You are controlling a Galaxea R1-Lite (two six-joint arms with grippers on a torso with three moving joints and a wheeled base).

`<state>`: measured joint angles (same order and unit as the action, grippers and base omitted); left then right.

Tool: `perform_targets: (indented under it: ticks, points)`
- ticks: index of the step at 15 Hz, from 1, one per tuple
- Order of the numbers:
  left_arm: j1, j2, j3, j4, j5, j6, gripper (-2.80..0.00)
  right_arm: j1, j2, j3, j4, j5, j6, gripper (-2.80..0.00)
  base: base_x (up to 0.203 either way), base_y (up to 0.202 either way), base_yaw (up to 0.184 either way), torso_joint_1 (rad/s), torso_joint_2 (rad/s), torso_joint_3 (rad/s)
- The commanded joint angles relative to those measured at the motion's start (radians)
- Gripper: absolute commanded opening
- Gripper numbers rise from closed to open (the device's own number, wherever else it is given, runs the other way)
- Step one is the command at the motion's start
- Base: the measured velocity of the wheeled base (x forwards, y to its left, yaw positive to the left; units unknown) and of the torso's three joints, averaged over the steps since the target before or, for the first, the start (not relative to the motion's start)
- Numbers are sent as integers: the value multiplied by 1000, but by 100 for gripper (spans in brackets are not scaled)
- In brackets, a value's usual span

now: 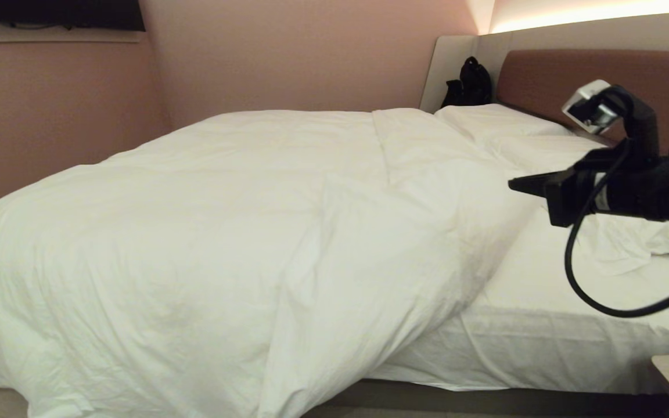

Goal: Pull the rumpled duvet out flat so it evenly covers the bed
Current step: Flatten the corners of the folded blanket

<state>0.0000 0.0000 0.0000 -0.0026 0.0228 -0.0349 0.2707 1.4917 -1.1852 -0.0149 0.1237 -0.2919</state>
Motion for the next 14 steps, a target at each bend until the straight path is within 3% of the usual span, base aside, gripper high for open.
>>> perform_targets:
  ticks: [1,3,8,9,14]
  points:
    - [0,0,0,0,0,0,-280,52,138,-125,4,-4,-1,-280,0,0,0,0,0,0]
    - [0,0,0,0,0,0,-280,69,166,-160,4,-20,-1,-280,0,0,0,0,0,0]
    - [0,0,0,0,0,0,-280,126,431,-424,4,-65,0,-280,0,0,0,0,0,0]
    - [0,0,0,0,0,0,-280,132,462,-457,4,-67,0,0,0,0,0,0,0,0]
    - [0,0,0,0,0,0,-280,144,580,-597,6,-84,-1,0,0,0,0,0,0,0]
